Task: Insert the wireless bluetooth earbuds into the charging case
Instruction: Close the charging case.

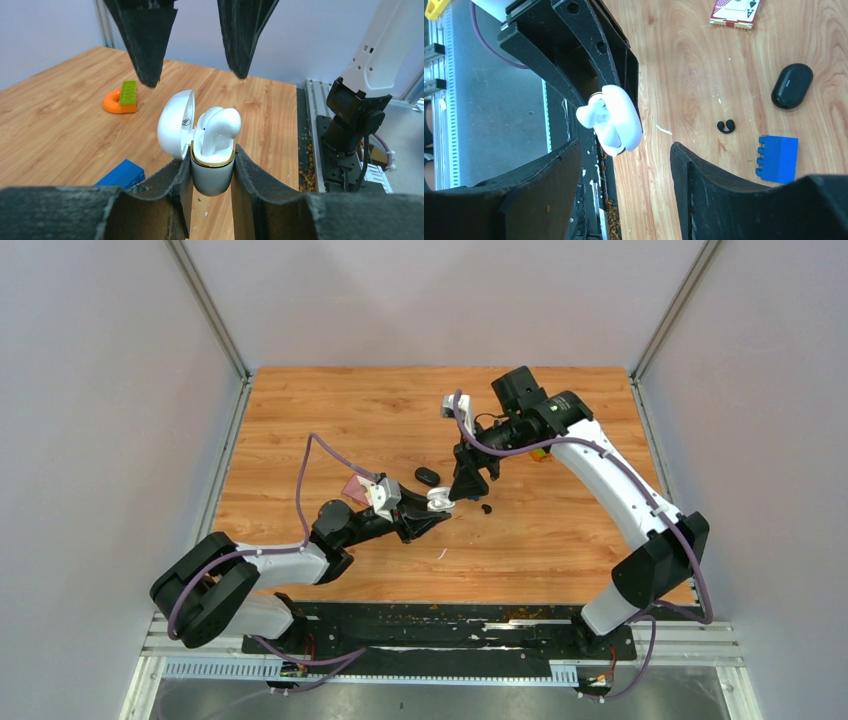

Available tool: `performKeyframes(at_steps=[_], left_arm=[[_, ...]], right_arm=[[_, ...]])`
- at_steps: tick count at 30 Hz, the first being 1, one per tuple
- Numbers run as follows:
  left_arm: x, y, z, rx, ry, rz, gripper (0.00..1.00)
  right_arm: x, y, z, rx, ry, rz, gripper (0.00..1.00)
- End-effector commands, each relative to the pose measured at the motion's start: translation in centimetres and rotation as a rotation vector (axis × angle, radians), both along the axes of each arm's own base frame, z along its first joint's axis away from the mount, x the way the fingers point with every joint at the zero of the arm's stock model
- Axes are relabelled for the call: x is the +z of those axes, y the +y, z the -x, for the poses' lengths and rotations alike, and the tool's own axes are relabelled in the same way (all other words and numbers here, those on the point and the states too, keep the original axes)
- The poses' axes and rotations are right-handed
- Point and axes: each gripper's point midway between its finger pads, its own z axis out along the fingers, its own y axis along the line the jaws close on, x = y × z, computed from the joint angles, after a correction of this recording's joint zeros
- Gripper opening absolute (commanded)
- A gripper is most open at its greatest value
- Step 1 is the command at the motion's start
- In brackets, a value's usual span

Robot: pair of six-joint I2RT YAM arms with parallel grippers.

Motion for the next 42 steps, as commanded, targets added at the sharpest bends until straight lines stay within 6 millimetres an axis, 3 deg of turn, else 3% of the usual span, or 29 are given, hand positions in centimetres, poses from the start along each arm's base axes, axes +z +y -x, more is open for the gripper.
performKeyframes(at_steps=[1, 24, 34, 42], left_arm=[[1.7, -0.1, 0.2, -0.021, -0.036, 0.053, 0.0], [1.8, -0.3, 0.4, -0.039, -0.035, 0.041, 0.0], [1.6, 0.0, -0.4, 0.011, -0.031, 0.024, 0.0], [1.4, 0.1, -0.7, 0.024, -0.008, 0.031, 0.0]], right_arm=[[0.5, 1.2, -0.3, 0.058, -0.076, -0.006, 0.66], [-0.6, 3.1, 0.3, 0.114, -0.054, 0.024, 0.65], [1.1, 2.4, 4.5, 0.285, -0.011, -0.081, 0.64], [1.4, 1.9, 5.5, 0.309, -0.026, -0.088, 0.63]])
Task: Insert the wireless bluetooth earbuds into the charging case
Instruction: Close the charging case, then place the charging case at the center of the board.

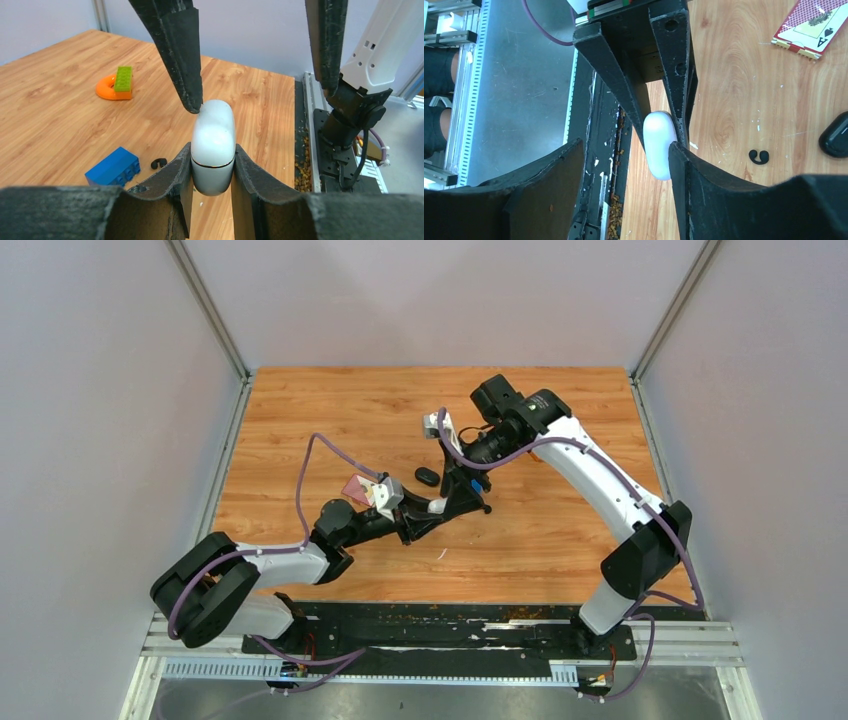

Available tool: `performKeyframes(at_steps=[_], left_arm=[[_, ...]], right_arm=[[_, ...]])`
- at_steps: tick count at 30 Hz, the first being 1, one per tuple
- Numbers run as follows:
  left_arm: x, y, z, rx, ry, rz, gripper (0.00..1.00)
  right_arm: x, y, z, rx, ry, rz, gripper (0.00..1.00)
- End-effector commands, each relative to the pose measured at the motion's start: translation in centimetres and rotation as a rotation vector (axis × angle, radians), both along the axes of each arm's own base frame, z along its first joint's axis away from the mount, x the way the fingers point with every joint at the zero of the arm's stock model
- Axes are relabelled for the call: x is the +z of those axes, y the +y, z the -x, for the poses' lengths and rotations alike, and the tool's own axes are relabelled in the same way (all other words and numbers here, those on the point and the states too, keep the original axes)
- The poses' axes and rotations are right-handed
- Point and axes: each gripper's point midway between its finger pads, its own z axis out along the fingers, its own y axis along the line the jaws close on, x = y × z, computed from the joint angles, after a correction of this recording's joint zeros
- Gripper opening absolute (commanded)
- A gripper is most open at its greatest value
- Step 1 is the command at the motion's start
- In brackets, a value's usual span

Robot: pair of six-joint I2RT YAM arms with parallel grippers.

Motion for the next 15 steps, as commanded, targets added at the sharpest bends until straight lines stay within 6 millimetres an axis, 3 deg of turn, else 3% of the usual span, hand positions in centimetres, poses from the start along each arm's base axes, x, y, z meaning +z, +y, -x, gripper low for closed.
performKeyframes(at_steps=[1, 7, 11, 15], left_arm=[[2.5, 0.2, -0.8, 0.031, -0.055, 0.059, 0.0], [1.0, 0.1, -2.3, 0.095, 0.038, 0.011, 0.0], [-1.7, 1.2, -5.4, 0.293, 0.293, -0.063, 0.0], [-4.6, 3.7, -7.3, 0.523, 0.532, -0.213, 0.02]], right_arm=[[2.1, -0.3, 1.6, 0.053, -0.05, -0.074, 0.62], [2.0, -0.8, -1.0, -0.03, -0.149, -0.03, 0.61], [1.9, -2.1, -5.0, -0.196, -0.213, 0.012, 0.61], [0.7, -5.3, -9.0, -0.44, -0.276, 0.111, 0.61]])
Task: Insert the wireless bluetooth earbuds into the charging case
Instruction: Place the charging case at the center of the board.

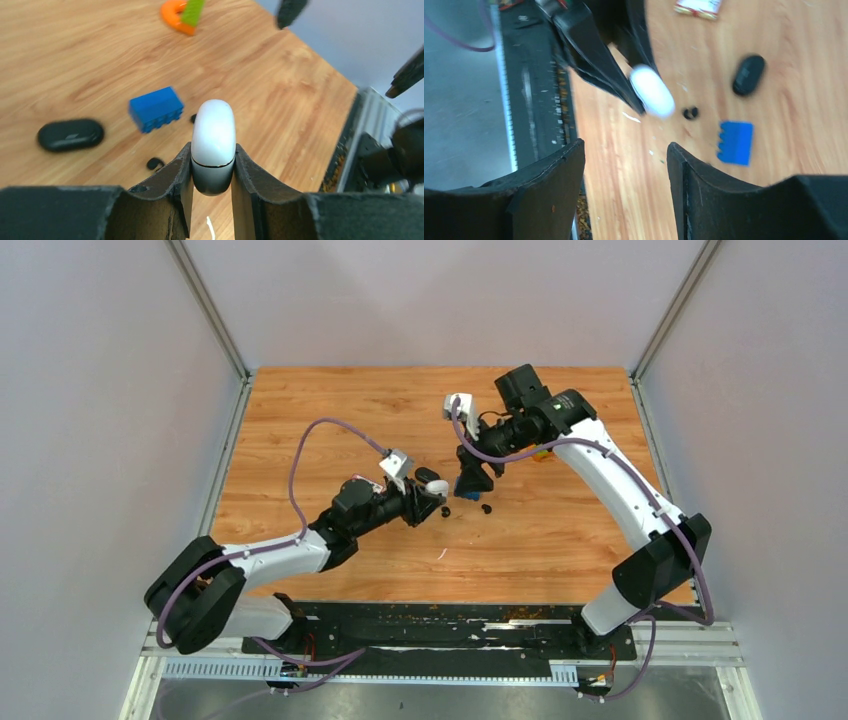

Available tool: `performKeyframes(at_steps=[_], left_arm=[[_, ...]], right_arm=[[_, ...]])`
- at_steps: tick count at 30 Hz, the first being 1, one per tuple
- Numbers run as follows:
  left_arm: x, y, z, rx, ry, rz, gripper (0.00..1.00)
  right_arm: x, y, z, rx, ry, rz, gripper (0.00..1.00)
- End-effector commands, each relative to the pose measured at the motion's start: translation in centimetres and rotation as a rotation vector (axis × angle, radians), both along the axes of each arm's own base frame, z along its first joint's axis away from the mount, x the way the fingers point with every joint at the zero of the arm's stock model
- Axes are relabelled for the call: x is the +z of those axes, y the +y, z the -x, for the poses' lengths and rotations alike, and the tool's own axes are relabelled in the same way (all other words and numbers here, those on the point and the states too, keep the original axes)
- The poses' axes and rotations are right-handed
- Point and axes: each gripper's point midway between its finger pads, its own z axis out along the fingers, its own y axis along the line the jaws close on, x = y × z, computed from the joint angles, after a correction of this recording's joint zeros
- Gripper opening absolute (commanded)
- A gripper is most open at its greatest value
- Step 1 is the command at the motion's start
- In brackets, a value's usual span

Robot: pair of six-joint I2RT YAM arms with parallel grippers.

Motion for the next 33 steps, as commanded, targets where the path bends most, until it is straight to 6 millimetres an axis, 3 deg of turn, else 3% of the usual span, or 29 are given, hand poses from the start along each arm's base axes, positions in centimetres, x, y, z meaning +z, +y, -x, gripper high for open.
performKeyframes(at_steps=[1, 5, 8, 16, 19, 24, 28, 33], left_arm=[[-2.3, 3.8, -3.0, 0.325, 0.277, -0.154, 0.02], [-3.8, 7.3, -3.6, 0.503, 0.391, -0.302, 0.03], [-5.9, 8.3, -3.4, 0.51, 0.5, -0.342, 0.04], [-10.5, 6.4, -3.4, 0.405, 0.657, -0.367, 0.07], [-11.8, 5.7, -3.9, 0.382, 0.702, -0.366, 0.08], [-12.7, 4.8, -4.4, 0.358, 0.719, -0.335, 0.12], [-13.2, 5.2, -4.4, 0.385, 0.733, -0.34, 0.27], [-13.8, 7.0, -4.0, 0.456, 0.759, -0.407, 0.43]], right_arm=[[0.7, -4.2, -5.0, -0.313, -0.141, 0.055, 0.61], [0.2, -7.5, -5.3, -0.45, -0.132, 0.053, 0.62], [-0.1, -9.2, -5.3, -0.538, -0.119, 0.036, 0.63], [-3.1, -13.4, -7.3, -0.794, -0.113, 0.044, 0.71], [-3.9, -13.5, -6.8, -0.799, -0.067, 0.015, 0.73], [-3.2, -13.8, -6.2, -0.812, -0.087, -0.012, 0.75], [-3.9, -13.6, -6.1, -0.801, -0.062, -0.009, 0.75], [-4.3, -13.3, -6.8, -0.786, -0.044, -0.007, 0.76]])
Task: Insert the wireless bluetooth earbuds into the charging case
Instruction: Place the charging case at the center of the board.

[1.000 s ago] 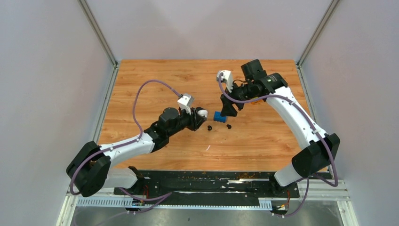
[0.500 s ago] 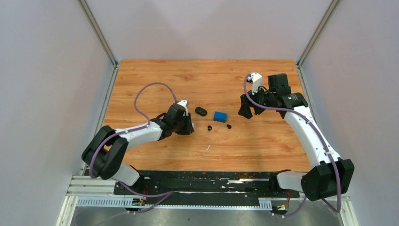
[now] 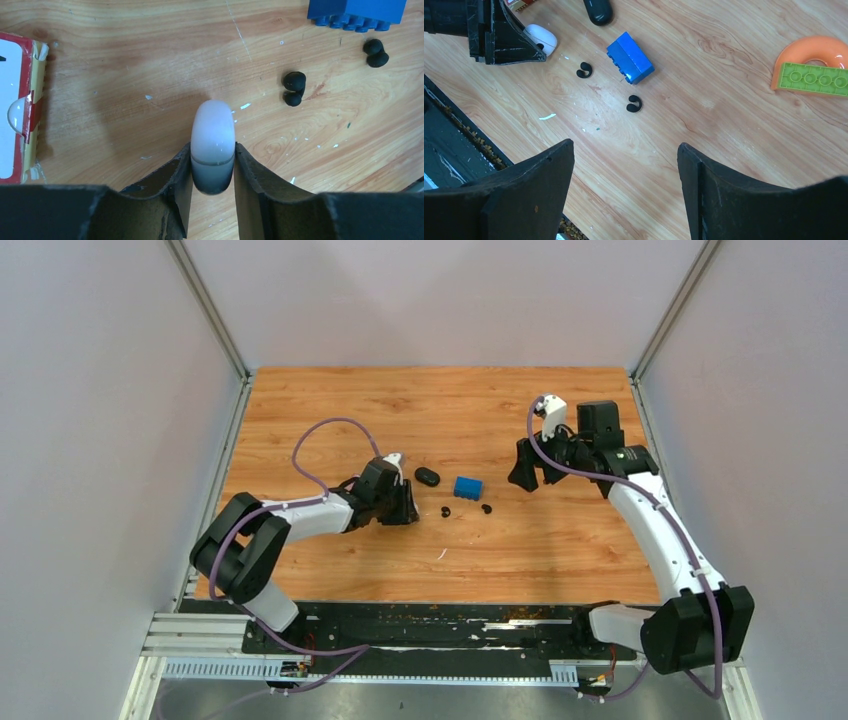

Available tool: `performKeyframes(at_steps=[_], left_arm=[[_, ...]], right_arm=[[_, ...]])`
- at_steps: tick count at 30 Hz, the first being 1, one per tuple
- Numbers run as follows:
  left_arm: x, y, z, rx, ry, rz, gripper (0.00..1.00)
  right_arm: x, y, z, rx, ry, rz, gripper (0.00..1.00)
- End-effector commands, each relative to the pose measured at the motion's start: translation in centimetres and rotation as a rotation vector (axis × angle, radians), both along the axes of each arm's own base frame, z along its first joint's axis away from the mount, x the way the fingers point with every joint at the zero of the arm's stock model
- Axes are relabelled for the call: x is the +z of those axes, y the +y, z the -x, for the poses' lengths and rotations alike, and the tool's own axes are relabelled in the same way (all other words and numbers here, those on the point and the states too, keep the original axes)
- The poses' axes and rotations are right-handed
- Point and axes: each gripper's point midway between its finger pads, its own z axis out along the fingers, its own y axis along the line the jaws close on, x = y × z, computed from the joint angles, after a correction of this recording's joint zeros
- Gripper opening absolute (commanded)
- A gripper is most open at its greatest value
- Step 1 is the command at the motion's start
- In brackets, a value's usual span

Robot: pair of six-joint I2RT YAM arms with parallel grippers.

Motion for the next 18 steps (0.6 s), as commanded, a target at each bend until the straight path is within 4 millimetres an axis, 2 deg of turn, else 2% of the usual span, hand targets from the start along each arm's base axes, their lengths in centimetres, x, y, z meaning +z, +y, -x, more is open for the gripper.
performKeyframes(at_steps=[1, 2, 6, 10, 13, 15, 18], left_arm=[[0.8, 1.4, -0.4, 0.063, 0.008, -0.056, 0.49], [0.9, 2.0, -0.4, 0.081, 0.004, -0.079, 0.52], [2.7, 4.1, -0.4, 0.118, -0.054, -0.144, 0.54], [6.6, 6.5, -0.8, 0.132, -0.149, -0.236, 0.57], [10.0, 8.1, -0.5, 0.133, -0.228, -0.27, 0.58], [12.6, 8.3, -0.1, 0.129, -0.305, -0.222, 0.59], [14.7, 8.5, 1.0, 0.134, -0.387, -0.123, 0.58]], right_arm=[[0.7, 0.6, -1.1, 0.016, -0.023, -0.028, 0.76], [0.7, 0.7, -1.2, 0.026, -0.021, -0.026, 0.76], [0.3, 1.4, -1.5, 0.086, 0.006, -0.029, 0.76], [-0.4, 2.4, -2.4, 0.141, 0.019, -0.017, 0.73], [-0.9, 4.2, -3.5, 0.202, 0.011, 0.033, 0.67], [-1.7, 6.1, -4.3, 0.26, 0.002, 0.084, 0.64], [-3.4, 8.7, -5.7, 0.329, -0.02, 0.176, 0.59]])
